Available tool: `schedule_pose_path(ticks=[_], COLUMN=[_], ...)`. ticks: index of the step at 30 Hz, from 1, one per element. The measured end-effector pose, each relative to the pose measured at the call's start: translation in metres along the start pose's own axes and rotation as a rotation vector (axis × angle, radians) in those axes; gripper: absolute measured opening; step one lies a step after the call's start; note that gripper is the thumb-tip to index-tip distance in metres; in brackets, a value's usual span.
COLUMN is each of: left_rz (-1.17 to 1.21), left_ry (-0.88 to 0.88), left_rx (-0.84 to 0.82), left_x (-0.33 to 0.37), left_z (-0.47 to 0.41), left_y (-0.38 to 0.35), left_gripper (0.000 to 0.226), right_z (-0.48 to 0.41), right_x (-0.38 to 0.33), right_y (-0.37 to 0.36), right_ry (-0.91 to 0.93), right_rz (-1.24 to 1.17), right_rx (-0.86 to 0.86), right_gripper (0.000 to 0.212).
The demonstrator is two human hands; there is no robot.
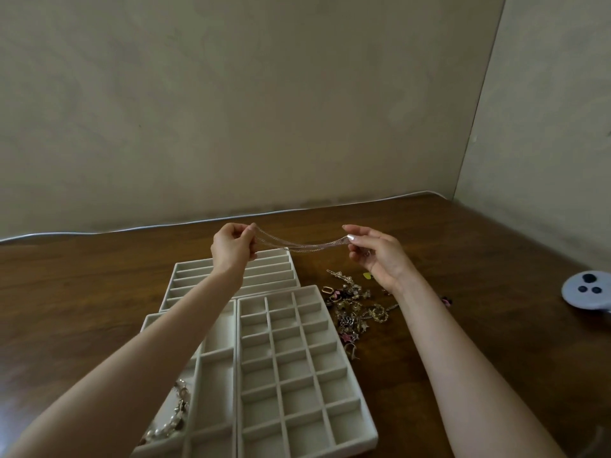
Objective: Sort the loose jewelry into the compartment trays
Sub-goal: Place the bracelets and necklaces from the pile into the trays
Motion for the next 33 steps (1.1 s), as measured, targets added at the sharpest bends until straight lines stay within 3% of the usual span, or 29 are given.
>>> schedule_pose_path(ticks=[7,12,17,28,33], left_rz=[0.031,-0.016,-0.091,-0.328,-0.59], left_ry=[-0.01,-0.058,-0.098,-0.107,-0.192], left_rx=[-0.025,-0.04,-0.044,-0.075,-0.047], left_x=[-0.003,-0.003,-0.004,-0.025,-0.033], left_z=[-0.001,-0.001,-0.006,-0.03,-0.039], left_y=[0.032,0.051,0.069,0.095,0.102], left_gripper=[0.003,0.011,0.013,0.015,0.01], right_z=[0.004,0.007,0.012,0.007,-0.012], right_x=[0.002,0.001,0.006,0.017,0.012], right_y=[-0.006,-0.01,-0.02,-0.055,-0.087], right_ry=[0.061,0.168,0.216,0.354,0.42], right_rz=[0.046,0.243,0.339,0.611,0.771], right_rx=[0.0,0.085,0.062,0.046,-0.017], right_gripper=[0.024,0.018,0.012,0.014,0.014])
Point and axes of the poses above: each hand's wrist, its own z-axis away from the middle knuckle, its own y-axis out of the back of the hand, x = y × z, the point moved 5 cm from there along -z, towards the middle knuckle, and after that the axes turned 4 degrees about -z, right-handed, at the moved point
